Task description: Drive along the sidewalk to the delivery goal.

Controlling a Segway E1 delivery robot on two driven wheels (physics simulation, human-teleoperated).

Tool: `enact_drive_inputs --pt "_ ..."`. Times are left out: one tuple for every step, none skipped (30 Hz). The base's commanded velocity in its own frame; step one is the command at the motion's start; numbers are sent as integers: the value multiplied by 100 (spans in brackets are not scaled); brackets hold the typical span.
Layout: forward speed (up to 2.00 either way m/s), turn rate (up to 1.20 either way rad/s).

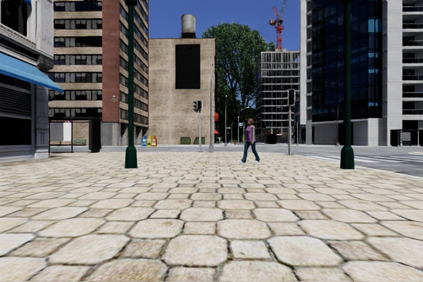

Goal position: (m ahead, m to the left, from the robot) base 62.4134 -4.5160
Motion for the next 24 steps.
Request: enact_drive_inputs --pt "200 0" --pt "200 0" --pt "200 0" --pt "200 0" --pt "200 0" --pt "200 0" --pt "200 0" --pt "200 0" --pt "200 0" --pt "200 0" --pt "200 0" --pt "200 0" --pt "200 0" --pt "200 0" --pt "200 -3" --pt "200 -34" --pt "200 -58" --pt "200 -85" --pt "200 -85" --pt "200 -98" --pt "200 -103" --pt "200 -104" --pt "200 -105" --pt "200 -105"
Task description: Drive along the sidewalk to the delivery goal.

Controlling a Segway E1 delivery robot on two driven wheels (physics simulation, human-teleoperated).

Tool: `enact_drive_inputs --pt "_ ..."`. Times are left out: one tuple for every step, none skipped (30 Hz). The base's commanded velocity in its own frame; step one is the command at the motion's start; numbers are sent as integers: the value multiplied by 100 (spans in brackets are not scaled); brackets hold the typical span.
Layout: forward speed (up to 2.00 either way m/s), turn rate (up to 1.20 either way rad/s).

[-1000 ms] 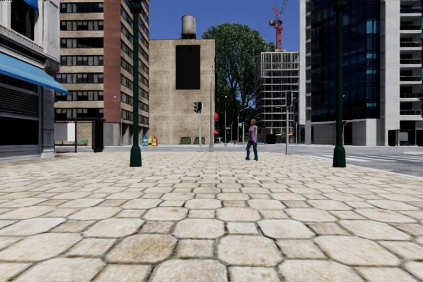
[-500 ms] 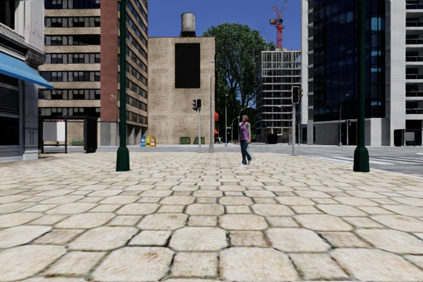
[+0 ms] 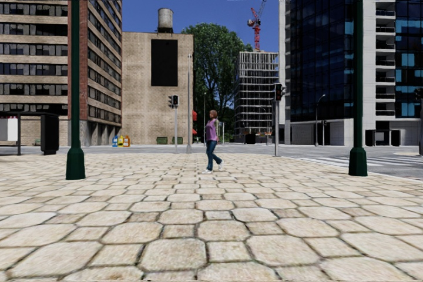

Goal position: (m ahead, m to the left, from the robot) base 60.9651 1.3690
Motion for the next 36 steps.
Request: enact_drive_inputs --pt "200 -105" --pt "200 -57" --pt "200 -8" --pt "200 0" --pt "200 0" --pt "200 0" --pt "200 0" --pt "200 0" --pt "200 0" --pt "200 0" --pt "200 0" --pt "200 0" --pt "200 0" --pt "200 0" --pt "200 0" --pt "200 0" --pt "200 0" --pt "200 0" --pt "200 0" --pt "200 0" --pt "200 0" --pt "200 0" --pt "200 0" --pt "200 0" --pt "200 0" --pt "200 0" --pt "200 0" --pt "200 0" --pt "200 0" --pt "200 0" --pt "200 0" --pt "200 0" --pt "200 0" --pt "200 0" --pt "200 0" --pt "200 0"
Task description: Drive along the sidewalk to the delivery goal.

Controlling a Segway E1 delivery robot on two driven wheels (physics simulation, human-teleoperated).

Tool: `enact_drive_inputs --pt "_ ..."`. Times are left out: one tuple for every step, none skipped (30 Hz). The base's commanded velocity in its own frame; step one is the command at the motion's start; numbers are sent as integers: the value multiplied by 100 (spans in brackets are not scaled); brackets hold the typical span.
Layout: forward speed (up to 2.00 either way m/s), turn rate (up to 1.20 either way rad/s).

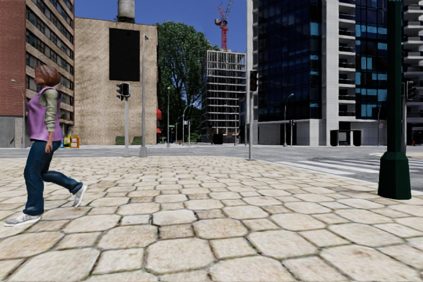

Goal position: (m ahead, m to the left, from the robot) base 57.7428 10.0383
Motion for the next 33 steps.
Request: enact_drive_inputs --pt "200 0" --pt "200 0" --pt "200 0" --pt "200 0" --pt "200 0" --pt "200 0" --pt "200 0" --pt "200 0" --pt "200 0" --pt "200 4" --pt "200 1" --pt "200 0" --pt "200 0" --pt "200 0" --pt "200 0" --pt "200 0" --pt "200 0" --pt "200 0" --pt "200 1" --pt "200 20" --pt "200 49" --pt "200 73" --pt "200 87" --pt "200 93" --pt "200 93" --pt "200 95" --pt "200 84" --pt "200 57" --pt "200 43" --pt "200 35" --pt "200 35" --pt "200 15" --pt "200 4"
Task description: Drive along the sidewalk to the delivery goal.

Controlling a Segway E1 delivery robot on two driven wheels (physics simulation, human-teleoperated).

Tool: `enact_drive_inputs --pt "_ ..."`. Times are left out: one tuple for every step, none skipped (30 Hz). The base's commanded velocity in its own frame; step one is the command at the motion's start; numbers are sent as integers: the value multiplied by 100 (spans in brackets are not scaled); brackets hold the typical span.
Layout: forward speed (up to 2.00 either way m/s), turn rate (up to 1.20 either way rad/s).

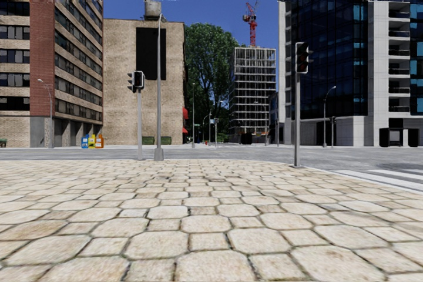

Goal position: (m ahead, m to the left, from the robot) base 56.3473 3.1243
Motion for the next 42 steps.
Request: enact_drive_inputs --pt "200 0" --pt "200 0" --pt "200 0" --pt "200 0" --pt "200 0" --pt "200 0" --pt "200 6" --pt "200 25" --pt "200 43" --pt "200 43" --pt "200 60" --pt "200 69" --pt "200 73" --pt "200 73" --pt "200 73" --pt "200 74" --pt "200 74" --pt "200 74" --pt "200 74" --pt "200 74" --pt "200 74" --pt "200 74" --pt "200 74" --pt "200 74" --pt "200 74" --pt "200 74" --pt "200 74" --pt "200 74" --pt "200 74" --pt "200 74" --pt "200 74" --pt "200 74" --pt "200 74" --pt "200 74" --pt "200 74" --pt "200 74" --pt "200 74" --pt "200 73" --pt "200 73" --pt "200 73" --pt "200 73" --pt "200 73"
